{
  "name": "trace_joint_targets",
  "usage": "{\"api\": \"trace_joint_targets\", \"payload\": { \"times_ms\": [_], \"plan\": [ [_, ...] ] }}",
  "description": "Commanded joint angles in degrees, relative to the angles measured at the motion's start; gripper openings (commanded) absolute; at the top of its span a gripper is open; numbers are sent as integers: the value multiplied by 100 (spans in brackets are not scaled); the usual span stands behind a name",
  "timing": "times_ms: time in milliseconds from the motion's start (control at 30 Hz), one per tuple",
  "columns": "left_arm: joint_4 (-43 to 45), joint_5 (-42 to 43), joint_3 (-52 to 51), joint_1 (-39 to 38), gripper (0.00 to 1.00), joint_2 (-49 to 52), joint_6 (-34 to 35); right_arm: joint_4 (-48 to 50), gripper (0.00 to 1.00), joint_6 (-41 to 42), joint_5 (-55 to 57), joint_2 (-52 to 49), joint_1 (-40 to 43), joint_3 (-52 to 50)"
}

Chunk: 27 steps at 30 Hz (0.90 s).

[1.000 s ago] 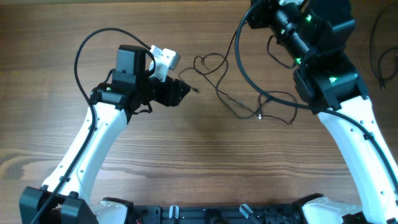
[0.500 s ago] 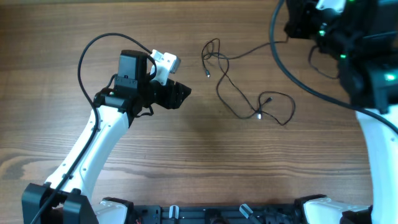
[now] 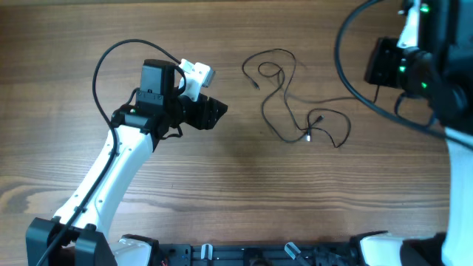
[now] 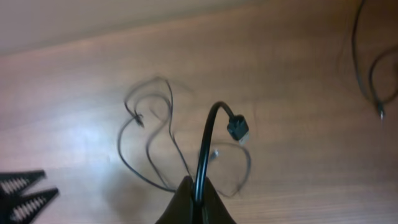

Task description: Untangle cables

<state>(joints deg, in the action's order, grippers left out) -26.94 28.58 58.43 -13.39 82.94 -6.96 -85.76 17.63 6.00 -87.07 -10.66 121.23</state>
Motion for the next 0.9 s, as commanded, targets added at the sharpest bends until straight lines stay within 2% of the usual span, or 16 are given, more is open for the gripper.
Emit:
{"api": "trace_joint_targets", "payload": {
  "times_ms": [0,200,267,433,567,733,867],
  "plan": [
    [39,238,-48,0,66,13,-22,-155,4,-284,-372,-619,24,13],
    [35,221,-48,2,64,13,-24,17,5,-640,-955,-1578,24,13],
    [42,-138,-46,17,61,11,-22,203,4,-883,-1425,-1993,24,13],
    [212,-1027,-39,205,60,9,339,391,4,-1305,-2037,-2507,11,13],
    [407,-1021,-35,774,60,9,763,428,5,-1416,-2090,-2684,-107,13],
    [428,-557,-31,1604,61,-140,789,542,5,-1377,-2090,-2824,-400,-31],
    [431,-223,-31,1928,61,-343,787,1001,5,-953,-2087,-2824,-656,-302]
  ]
}}
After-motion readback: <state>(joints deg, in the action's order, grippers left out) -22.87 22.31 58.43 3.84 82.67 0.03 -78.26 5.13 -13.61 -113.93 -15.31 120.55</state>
